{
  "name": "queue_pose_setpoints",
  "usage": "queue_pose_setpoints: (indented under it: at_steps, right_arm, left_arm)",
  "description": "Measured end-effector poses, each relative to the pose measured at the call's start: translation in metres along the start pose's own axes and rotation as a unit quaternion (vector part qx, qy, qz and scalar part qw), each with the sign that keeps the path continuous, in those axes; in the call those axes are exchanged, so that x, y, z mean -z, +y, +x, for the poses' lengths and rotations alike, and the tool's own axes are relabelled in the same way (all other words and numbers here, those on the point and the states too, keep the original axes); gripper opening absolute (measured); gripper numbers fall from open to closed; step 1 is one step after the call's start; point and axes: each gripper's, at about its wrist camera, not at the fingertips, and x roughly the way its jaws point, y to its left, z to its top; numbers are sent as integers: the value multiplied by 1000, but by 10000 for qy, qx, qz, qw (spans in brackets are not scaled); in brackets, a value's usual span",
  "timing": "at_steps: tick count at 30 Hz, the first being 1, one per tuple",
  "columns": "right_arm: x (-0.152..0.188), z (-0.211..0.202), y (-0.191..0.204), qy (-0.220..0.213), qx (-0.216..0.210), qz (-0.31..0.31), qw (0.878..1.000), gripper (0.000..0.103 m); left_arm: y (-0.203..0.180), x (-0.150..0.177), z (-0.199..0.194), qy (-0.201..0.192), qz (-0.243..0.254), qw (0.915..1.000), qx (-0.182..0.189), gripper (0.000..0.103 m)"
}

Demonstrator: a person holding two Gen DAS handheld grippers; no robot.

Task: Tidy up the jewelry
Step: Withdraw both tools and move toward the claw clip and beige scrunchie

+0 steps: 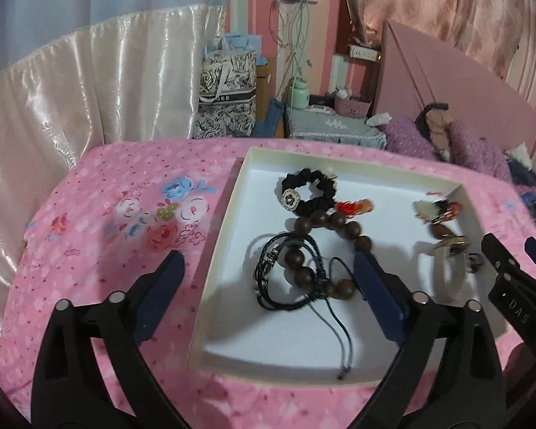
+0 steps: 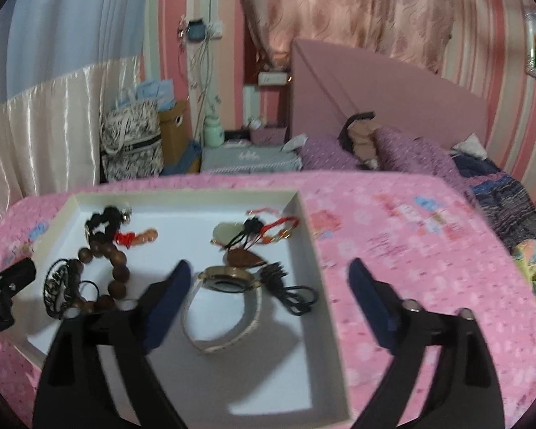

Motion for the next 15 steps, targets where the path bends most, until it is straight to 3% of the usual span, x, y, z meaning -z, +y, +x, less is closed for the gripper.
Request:
queue_pose_setpoints:
  at_steps: [3,6,10,15]
  right_arm:
    - [-4,-23,0,-33,95,-249,9996,94]
    - [-1,-45,-1,-78,145,-368,9992,94]
    - [17,-70,-6,4,-71,-463,9989,97]
    - [42,-89,-12,135,-140,-579,9981,97]
  left_arm:
    - [0,1,-29,-185,171,9995,-207,100]
    - [6,8,-55,-233,207,9994,-167,100]
    - [15,34,-79,-170,279,9995,-13,100]
    - [28,74,-95,-12,301,9995,-99,100]
